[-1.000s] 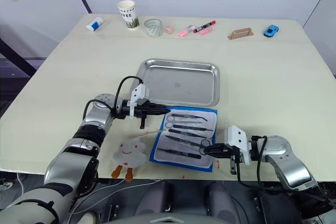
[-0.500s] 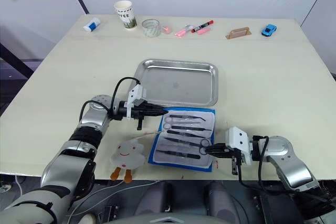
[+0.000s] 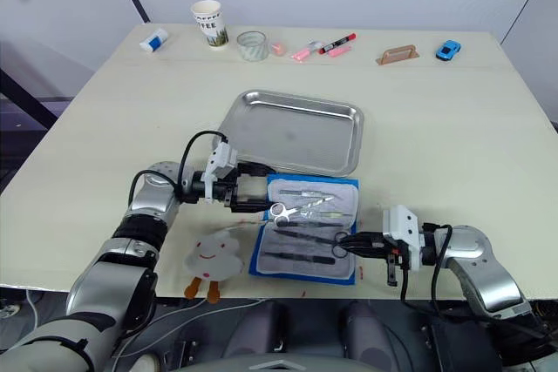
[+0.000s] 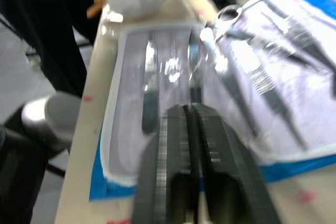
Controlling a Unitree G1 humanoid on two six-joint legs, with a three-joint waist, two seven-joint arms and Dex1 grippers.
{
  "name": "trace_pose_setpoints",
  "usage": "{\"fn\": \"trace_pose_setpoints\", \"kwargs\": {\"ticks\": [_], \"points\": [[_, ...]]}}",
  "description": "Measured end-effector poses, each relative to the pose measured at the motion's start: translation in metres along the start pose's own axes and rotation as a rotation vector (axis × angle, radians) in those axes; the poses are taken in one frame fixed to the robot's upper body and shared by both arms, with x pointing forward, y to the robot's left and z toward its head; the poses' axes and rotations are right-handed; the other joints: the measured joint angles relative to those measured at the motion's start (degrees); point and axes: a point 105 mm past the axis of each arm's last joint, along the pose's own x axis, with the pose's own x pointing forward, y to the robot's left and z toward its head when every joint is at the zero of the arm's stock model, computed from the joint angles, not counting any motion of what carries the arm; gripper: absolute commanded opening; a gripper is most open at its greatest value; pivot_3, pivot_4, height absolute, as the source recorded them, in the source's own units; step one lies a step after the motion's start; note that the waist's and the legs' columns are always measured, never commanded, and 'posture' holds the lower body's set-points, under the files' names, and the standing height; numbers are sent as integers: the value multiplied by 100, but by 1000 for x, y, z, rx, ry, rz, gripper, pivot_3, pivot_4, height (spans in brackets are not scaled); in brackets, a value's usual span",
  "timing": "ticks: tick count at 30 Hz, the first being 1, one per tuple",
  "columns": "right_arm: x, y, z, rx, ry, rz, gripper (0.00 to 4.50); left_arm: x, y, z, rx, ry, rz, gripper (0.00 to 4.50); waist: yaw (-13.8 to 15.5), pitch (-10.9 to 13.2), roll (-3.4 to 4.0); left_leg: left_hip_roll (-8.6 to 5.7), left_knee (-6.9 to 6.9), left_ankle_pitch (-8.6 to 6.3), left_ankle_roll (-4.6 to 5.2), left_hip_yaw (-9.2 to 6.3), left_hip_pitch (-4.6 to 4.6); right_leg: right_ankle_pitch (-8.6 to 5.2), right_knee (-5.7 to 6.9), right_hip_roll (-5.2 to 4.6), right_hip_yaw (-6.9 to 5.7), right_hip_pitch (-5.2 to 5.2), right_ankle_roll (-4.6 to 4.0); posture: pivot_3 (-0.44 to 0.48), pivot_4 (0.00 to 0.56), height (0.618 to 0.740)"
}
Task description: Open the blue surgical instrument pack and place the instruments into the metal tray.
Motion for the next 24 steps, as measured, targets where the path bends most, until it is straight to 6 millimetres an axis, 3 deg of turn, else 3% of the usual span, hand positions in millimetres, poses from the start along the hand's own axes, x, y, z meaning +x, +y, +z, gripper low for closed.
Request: {"fn": "trace_pose_setpoints", "kwargs": {"ticks": [2,4,5,6,7,18,24], "points": [[-2,0,6,-6,-15,5,2769,-4,0,3,12,-5,0,4500,-7,0,0,0,0,0,0,0,0,0,0,0,0,0,0,0,150,728],[-3,2,7,0,-17,8,3496,-9,0,6,18,-12,8,4500,-7,0,0,0,0,0,0,0,0,0,0,0,0,0,0,0,150,728],[-4,2,7,6,-18,6,3651,-12,1,8,22,-15,18,4500,-4,1,0,0,0,0,0,0,0,0,0,0,0,0,0,0,150,728],[-5,2,8,6,-19,2,4282,-15,2,10,30,-16,24,4500,-6,1,0,0,0,0,0,0,0,0,0,0,0,0,0,0,150,728],[-5,2,8,6,-20,1,4399,-15,2,10,32,-16,25,4500,-5,1,0,0,0,0,0,0,0,0,0,0,0,0,0,0,150,728],[-12,-2,9,-6,-16,-72,4399,-36,-11,22,74,-65,26,4500,-9,1,1,2,-1,0,0,0,-1,0,-1,-2,0,-1,0,0,150,728],[-14,-4,10,-50,11,-83,4399,-48,-33,25,79,-84,-17,4500,-35,4,1,5,-2,0,0,2,0,-1,-1,-1,2,-2,-1,0,150,728]]}}
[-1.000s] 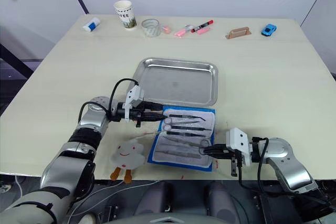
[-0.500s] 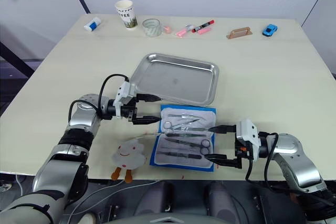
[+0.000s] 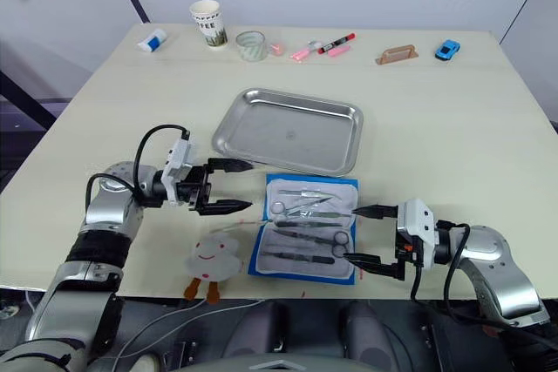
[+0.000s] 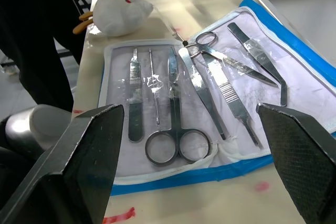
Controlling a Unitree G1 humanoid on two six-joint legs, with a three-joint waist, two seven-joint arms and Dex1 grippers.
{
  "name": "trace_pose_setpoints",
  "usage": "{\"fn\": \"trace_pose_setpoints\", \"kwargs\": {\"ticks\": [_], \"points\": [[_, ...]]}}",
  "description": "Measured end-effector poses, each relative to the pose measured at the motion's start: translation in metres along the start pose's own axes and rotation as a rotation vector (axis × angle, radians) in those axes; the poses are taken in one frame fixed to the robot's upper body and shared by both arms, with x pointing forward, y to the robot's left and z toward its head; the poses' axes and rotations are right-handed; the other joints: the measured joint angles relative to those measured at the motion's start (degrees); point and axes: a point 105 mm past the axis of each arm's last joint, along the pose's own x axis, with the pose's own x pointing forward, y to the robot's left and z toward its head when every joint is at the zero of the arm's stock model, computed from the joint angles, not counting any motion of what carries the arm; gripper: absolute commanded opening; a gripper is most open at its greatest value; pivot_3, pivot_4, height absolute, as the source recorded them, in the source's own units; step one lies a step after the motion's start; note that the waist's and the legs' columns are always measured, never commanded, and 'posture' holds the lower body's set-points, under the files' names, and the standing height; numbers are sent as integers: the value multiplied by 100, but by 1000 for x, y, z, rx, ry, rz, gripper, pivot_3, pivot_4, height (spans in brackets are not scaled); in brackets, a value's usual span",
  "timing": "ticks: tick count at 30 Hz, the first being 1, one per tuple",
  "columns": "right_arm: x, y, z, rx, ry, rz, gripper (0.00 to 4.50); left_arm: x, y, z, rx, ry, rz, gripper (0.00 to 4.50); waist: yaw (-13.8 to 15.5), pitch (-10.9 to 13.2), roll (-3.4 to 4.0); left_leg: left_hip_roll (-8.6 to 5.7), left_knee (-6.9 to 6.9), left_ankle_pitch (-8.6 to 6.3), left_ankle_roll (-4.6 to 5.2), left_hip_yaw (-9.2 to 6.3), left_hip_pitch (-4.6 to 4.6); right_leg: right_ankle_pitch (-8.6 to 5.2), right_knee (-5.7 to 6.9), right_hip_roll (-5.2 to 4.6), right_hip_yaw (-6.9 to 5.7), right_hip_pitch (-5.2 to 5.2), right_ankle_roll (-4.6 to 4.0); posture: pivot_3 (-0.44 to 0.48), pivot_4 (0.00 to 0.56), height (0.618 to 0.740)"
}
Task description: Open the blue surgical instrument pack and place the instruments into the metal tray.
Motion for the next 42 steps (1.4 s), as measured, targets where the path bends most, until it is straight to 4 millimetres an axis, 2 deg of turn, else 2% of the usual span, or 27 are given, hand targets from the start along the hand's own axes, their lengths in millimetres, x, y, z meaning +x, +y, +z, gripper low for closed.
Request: {"fn": "trace_pose_setpoints", "kwargs": {"ticks": [4,9,17,21,29,42], "points": [[0,-5,4,-29,11,-9,4399,-4,-12,10,33,-2,-46,4500,17,1,1,0,0,0,0,2,0,0,0,-1,-1,-1,0,0,150,728],[1,-10,5,-59,32,-16,4399,-15,-29,13,52,56,-110,4500,16,2,3,0,-3,0,0,5,1,0,0,-2,2,-3,-1,0,150,728],[18,-8,-3,-57,30,13,4399,-9,-40,25,92,37,-187,4500,38,2,3,0,-3,0,0,9,0,-1,-1,-1,3,-4,-1,0,150,728],[24,-7,-14,-35,13,4,4399,-8,-40,26,91,29,-191,4500,37,3,4,-1,-3,0,0,11,0,-1,0,-1,5,-6,-1,0,150,728],[17,-11,-35,-26,38,-17,4399,-8,-39,27,73,22,-191,4500,33,3,4,0,-3,0,0,12,0,-1,0,0,6,-7,-1,0,150,728],[16,-18,-38,-84,53,-1,4399,-7,-38,30,84,20,-192,4500,35,3,4,0,-3,0,0,12,1,-1,1,0,7,-7,-1,0,150,728]]}}
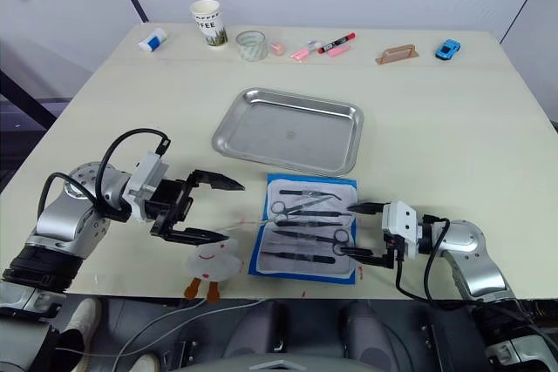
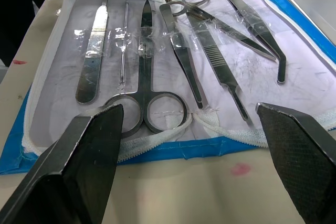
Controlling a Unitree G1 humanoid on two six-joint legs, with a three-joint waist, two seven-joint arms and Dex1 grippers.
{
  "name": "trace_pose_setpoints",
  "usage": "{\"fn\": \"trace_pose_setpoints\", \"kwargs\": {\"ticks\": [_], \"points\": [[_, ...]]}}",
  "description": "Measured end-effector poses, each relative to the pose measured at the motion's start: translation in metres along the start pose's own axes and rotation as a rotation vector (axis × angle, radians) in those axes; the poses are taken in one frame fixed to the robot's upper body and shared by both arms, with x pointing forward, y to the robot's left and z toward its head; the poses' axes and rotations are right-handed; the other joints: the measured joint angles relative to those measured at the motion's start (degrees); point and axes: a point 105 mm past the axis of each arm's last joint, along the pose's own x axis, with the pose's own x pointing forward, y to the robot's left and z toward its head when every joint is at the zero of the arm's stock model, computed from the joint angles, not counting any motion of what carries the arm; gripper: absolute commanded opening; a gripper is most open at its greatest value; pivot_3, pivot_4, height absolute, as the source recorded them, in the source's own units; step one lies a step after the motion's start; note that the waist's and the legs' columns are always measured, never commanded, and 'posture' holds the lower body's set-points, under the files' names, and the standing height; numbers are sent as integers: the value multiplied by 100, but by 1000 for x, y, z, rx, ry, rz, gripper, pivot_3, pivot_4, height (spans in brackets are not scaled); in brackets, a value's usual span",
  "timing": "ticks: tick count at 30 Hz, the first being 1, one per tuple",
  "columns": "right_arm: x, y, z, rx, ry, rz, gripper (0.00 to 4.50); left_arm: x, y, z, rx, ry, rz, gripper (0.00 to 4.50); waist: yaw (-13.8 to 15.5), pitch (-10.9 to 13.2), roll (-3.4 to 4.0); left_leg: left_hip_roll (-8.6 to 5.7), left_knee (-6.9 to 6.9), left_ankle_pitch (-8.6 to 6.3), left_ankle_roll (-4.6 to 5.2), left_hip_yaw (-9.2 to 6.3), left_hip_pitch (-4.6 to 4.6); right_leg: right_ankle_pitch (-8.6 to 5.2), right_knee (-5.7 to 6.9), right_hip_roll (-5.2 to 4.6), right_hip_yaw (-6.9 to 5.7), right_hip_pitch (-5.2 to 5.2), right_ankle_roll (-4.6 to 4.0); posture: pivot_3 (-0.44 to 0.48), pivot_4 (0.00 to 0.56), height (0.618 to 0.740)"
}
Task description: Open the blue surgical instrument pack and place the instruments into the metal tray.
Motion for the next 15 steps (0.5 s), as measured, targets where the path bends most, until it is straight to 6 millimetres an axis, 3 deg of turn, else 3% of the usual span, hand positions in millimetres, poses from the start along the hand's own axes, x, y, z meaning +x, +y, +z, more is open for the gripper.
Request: {"fn": "trace_pose_setpoints", "kwargs": {"ticks": [15], "points": [[0,0,-1,16,8,18,4399,3,1,0,5,-10,-2,4500,1,0,0,0,0,0,0,0,0,0,0,0,0,0,0,0,150,728]]}}
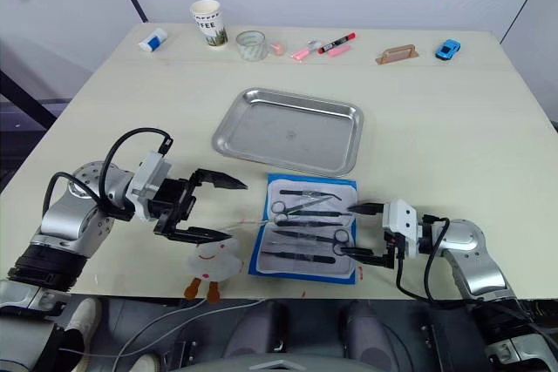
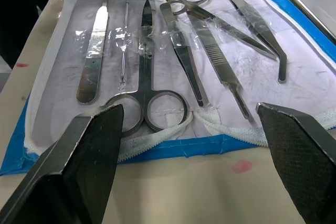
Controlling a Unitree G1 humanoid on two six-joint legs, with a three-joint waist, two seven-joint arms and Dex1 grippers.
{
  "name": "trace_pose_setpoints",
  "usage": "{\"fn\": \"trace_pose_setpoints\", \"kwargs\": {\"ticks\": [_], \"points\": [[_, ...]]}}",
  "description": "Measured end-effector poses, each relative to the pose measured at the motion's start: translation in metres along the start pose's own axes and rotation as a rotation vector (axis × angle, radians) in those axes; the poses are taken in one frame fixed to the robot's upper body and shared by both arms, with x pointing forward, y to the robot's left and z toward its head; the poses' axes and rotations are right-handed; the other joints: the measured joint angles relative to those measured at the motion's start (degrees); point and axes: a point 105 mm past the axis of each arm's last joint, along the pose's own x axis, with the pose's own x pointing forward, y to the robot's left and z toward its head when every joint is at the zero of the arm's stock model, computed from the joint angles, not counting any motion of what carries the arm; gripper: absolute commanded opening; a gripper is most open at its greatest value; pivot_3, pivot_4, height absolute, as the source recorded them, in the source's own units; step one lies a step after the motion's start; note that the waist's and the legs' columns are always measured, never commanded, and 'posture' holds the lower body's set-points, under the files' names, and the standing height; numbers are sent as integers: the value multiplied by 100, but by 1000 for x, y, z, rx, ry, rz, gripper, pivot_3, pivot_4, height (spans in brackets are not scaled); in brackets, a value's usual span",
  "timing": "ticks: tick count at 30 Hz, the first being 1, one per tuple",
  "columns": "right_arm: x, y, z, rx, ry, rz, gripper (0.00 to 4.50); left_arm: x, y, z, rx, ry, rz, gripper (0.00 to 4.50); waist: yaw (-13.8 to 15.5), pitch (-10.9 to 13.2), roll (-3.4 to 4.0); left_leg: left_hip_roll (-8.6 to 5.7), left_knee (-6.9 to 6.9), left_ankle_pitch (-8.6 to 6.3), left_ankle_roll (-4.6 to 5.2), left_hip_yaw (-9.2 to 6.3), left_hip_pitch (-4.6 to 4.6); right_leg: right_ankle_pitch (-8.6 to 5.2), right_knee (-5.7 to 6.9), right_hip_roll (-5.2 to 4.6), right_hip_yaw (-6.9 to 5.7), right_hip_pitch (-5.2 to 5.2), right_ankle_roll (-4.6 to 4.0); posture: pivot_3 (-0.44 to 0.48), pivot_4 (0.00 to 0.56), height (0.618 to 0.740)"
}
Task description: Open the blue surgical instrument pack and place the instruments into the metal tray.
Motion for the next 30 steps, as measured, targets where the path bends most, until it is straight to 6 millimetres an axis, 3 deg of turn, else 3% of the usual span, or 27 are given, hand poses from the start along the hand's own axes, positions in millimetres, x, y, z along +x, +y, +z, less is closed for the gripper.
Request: {"fn": "trace_pose_setpoints", "kwargs": {"ticks": [19,30], "points": [[7,1,1,18,93,7,4399,0,5,-6,3,20,19,4500,-36,-8,-11,4,-4,0,0,-2,7,0,0,6,0,1,-1,0,150,728],[12,0,3,8,49,-15,4399,-1,7,-9,1,31,27,4500,-51,-10,-15,6,-8,0,0,-2,10,-2,0,10,3,1,-4,0,150,728]]}}
